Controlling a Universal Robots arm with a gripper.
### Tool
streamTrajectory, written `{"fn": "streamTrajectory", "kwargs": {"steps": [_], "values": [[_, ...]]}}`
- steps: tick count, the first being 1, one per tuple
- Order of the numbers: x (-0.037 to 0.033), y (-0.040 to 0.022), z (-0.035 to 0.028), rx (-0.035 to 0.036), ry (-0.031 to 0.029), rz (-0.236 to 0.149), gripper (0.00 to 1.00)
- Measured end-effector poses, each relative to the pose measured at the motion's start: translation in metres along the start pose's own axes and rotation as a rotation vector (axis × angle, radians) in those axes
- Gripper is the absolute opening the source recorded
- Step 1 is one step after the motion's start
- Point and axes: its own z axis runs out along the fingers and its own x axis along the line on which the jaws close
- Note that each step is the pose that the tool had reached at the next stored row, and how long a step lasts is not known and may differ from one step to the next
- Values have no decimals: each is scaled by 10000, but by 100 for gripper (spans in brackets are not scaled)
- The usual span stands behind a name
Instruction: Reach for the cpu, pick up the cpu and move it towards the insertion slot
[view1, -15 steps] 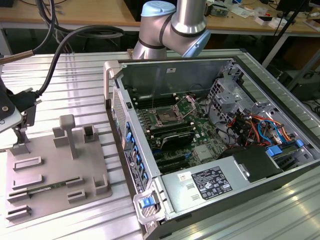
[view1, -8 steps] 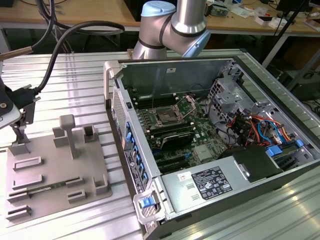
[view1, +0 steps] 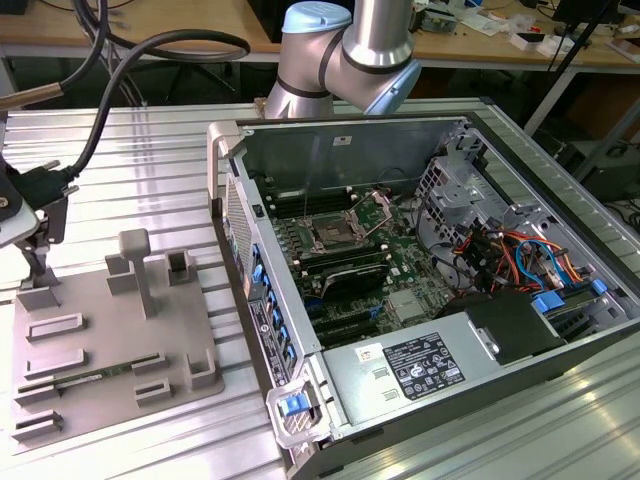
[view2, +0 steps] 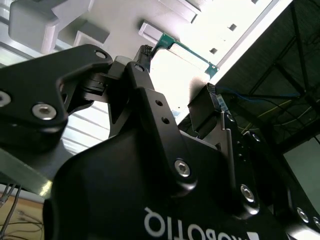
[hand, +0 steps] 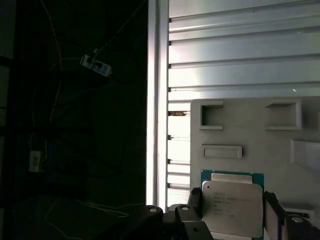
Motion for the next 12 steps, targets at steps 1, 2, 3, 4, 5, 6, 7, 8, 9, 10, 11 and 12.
{"fn": "streamTrajectory", "kwargs": {"steps": [1, 2, 3, 4, 5, 6, 7, 8, 9, 10, 11, 12], "values": [[0, 0, -7, 0, 0, 0, 55], [0, 1, -13, 0, 0, 0, 55], [0, 1, -21, 0, 1, 0, 55], [0, 1, -27, 0, 1, 0, 55], [0, 1, -35, 0, 1, 0, 55], [0, 1, -39, 0, 0, 0, 55], [0, 2, -44, 0, 1, 0, 55], [0, 2, -49, 0, 1, 0, 55], [1, 2, -55, 0, 1, 0, 55], [0, 2, -63, 0, 0, 0, 55], [0, 3, -71, 0, 0, 0, 55], [1, 3, -75, 0, 0, 0, 55]]}}
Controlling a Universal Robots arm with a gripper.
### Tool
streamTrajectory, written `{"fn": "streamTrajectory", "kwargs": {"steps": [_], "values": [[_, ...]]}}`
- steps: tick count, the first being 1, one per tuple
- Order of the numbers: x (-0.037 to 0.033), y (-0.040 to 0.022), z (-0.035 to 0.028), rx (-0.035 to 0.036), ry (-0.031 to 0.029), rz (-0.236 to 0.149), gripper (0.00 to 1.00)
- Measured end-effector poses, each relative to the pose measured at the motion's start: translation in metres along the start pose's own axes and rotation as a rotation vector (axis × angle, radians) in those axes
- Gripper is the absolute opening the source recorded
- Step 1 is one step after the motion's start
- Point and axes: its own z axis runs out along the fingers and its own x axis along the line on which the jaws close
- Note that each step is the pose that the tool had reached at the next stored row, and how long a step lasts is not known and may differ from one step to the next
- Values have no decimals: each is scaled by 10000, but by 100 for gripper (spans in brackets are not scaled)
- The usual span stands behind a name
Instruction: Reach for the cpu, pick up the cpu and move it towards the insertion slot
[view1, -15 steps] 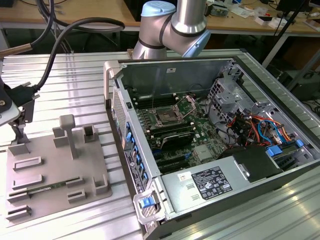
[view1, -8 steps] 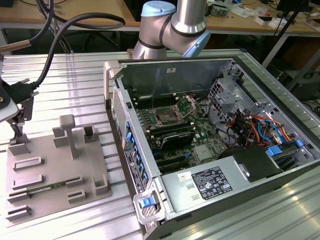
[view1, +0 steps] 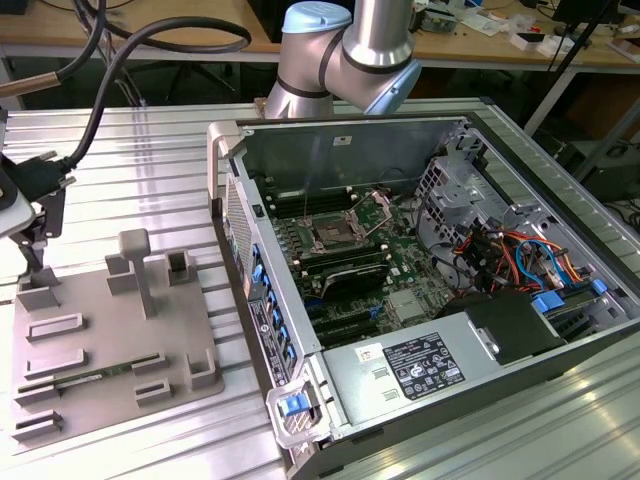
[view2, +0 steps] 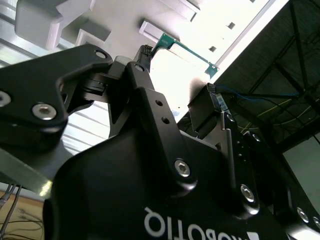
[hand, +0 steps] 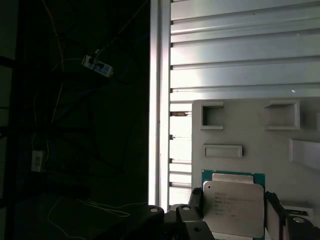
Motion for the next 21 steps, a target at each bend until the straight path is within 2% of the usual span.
{"fn": "streamTrajectory", "kwargs": {"steps": [14, 21], "values": [[1, 3, -68, 0, 1, 0, 55], [1, 3, -82, 0, 0, 0, 55]]}}
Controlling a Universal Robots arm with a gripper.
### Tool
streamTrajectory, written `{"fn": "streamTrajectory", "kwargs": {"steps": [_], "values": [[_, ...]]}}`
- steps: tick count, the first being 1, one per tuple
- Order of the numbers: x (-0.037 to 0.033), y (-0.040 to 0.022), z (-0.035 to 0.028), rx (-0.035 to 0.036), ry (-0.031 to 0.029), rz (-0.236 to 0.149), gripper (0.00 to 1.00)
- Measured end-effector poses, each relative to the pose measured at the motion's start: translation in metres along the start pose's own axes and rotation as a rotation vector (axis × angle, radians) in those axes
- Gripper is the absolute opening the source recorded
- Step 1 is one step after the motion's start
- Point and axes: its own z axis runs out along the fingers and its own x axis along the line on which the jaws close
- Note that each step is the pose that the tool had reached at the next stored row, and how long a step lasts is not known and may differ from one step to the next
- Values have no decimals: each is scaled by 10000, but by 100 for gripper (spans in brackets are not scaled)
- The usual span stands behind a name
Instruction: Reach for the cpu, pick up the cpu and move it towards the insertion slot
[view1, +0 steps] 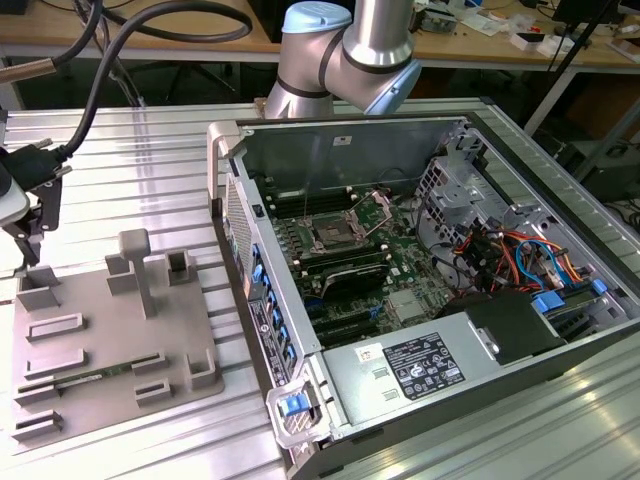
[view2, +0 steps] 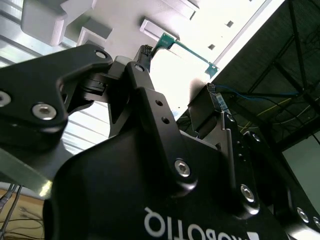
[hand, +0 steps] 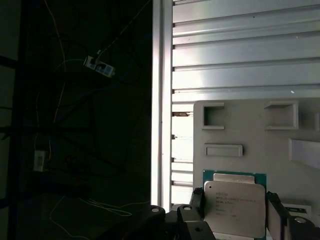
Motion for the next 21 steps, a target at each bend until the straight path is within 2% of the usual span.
{"fn": "streamTrajectory", "kwargs": {"steps": [9, 14, 21], "values": [[0, 1, -25, 1, 1, 0, 55], [1, 3, -83, 0, 0, 1, 55], [2, 7, -198, 0, 0, 0, 55]]}}
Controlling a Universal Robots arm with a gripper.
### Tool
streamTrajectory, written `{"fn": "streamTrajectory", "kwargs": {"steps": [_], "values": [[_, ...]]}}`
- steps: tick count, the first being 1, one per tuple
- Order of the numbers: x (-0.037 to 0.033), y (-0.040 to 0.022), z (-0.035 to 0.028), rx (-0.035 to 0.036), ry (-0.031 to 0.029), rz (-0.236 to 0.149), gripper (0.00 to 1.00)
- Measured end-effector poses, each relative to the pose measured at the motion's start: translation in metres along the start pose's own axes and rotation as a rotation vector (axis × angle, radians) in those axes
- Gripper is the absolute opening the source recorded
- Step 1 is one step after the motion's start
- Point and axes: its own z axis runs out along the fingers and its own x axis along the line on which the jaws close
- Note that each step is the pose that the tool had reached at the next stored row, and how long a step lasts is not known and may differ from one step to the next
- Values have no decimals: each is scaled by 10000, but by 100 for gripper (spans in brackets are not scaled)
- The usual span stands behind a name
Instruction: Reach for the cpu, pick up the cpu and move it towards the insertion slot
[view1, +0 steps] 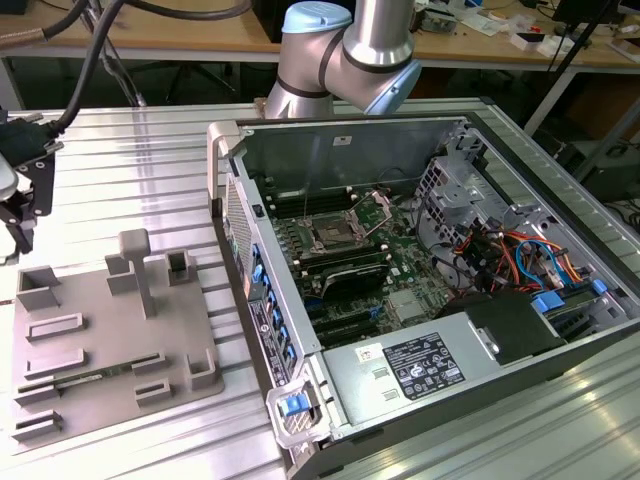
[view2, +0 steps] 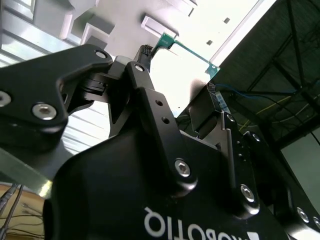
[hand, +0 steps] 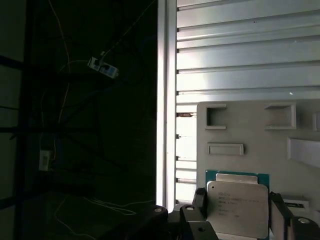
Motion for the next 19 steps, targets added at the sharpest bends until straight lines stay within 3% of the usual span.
{"fn": "streamTrajectory", "kwargs": {"steps": [7, 19], "values": [[1, 4, -111, 0, 0, 0, 55], [1, 5, -126, 0, 0, 0, 55]]}}
